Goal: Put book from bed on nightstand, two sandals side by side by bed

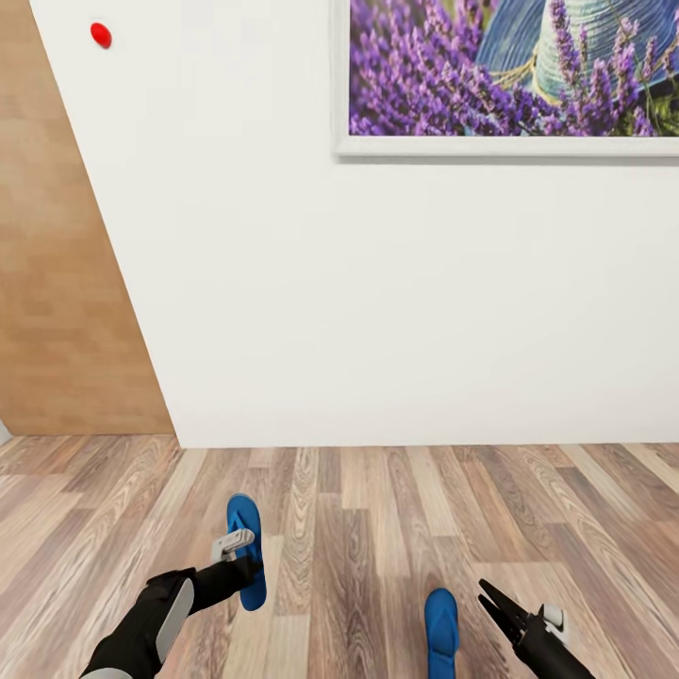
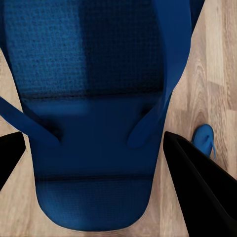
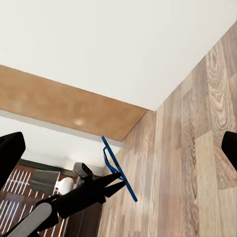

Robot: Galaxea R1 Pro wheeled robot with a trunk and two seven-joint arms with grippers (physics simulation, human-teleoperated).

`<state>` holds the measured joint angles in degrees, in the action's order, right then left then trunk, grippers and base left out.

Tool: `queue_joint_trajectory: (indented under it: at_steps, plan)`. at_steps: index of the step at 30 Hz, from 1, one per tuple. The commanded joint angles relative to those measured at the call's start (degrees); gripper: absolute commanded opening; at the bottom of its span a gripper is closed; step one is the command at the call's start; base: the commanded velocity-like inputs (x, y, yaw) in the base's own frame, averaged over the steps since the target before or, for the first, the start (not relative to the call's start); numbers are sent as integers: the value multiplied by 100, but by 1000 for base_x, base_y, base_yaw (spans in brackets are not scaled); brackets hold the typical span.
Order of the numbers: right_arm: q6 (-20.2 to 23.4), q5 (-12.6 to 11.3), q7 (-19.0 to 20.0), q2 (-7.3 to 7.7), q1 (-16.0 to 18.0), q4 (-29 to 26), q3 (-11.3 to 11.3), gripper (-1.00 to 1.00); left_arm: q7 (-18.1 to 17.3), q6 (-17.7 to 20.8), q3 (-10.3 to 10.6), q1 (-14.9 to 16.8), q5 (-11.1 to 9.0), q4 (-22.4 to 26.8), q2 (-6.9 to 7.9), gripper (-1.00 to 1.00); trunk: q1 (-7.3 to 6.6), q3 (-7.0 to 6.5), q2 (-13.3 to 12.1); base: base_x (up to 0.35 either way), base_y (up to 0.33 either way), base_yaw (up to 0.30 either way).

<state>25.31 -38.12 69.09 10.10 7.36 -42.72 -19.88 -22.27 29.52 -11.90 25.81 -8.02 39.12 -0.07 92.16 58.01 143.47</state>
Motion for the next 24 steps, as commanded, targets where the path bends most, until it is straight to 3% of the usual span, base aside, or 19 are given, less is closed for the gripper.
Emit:
queue_joint_trajectory:
  at_steps: [1,7,18,20,24]
  plan:
    - [55,-27,10,0,2,0,-3,100,-14,45,-14,3,-42,2,-2,-100,1,5,2,170,82,0]
    - [50,-13,-22,0,2,1,36,100,-14,45,-14,3,-42,-1,-7,-100,1,5,2,165,78,0]
    - [-5,-36,-454,22,4,-8,75,100,-46,45,-38,3,-56,-125,-6,-100,1,5,2,40,16,0]
    - [-10,-39,-612,27,5,-26,74,100,-50,45,-70,3,-84,-150,2,-100,1,5,2,6,3,0]
    - [-6,-50,-1504,33,10,-158,61,100,-294,59,-368,3,-427,-313,56,-100,1,5,2,2,1,0]
